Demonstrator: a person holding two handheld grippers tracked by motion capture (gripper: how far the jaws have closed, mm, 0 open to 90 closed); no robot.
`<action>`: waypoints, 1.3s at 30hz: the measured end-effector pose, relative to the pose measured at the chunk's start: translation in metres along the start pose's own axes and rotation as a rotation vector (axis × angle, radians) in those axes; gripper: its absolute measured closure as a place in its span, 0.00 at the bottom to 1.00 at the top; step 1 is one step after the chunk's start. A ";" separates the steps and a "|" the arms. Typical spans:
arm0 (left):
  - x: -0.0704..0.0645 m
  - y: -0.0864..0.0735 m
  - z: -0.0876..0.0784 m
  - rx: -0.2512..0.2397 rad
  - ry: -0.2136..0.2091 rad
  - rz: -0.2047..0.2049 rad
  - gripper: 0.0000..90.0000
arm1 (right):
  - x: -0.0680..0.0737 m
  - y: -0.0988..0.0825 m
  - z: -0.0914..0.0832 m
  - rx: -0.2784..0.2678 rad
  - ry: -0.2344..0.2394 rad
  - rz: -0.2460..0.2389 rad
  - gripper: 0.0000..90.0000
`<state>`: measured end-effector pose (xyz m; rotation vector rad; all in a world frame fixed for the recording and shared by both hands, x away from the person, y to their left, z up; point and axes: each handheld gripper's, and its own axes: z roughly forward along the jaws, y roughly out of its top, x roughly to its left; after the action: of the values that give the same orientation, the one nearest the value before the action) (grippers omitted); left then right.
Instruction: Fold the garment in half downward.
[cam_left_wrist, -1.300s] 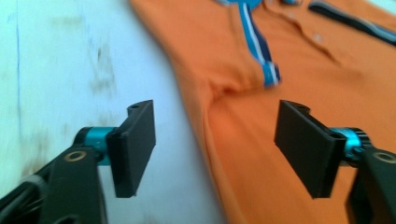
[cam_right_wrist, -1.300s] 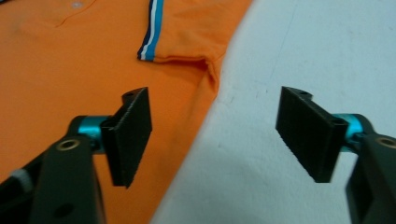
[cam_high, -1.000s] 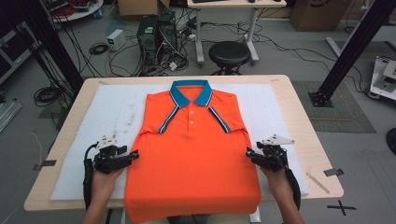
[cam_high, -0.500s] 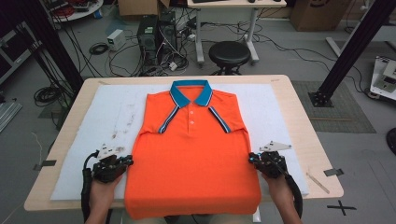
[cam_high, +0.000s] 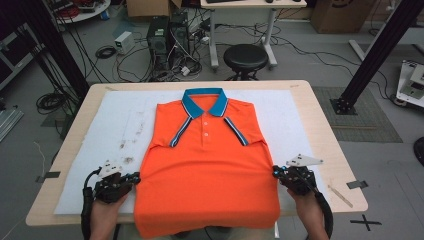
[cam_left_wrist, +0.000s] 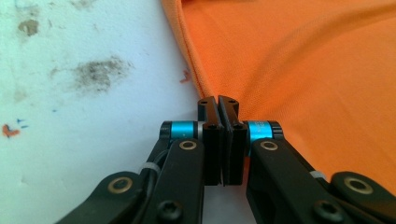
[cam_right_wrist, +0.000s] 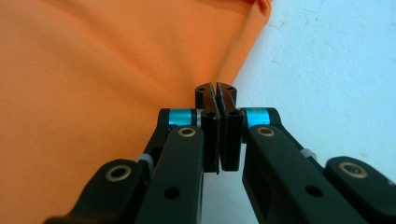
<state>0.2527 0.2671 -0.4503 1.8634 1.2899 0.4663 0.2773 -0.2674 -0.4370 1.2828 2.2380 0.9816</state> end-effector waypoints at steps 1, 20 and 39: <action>0.000 -0.001 -0.002 -0.002 -0.003 -0.003 0.98 | 0.001 -0.001 -0.002 -0.002 0.001 -0.003 1.00; -0.029 -0.036 -0.025 -0.069 -0.040 -0.049 0.59 | 0.021 -0.037 -0.029 -0.066 0.027 0.035 0.68; -0.055 -0.067 -0.059 -0.073 0.008 0.044 0.97 | 0.050 -0.067 -0.063 -0.039 0.035 -0.046 1.00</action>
<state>0.1493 0.2522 -0.4591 1.8335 1.2236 0.5376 0.1726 -0.2710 -0.4416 1.2014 2.2525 1.0333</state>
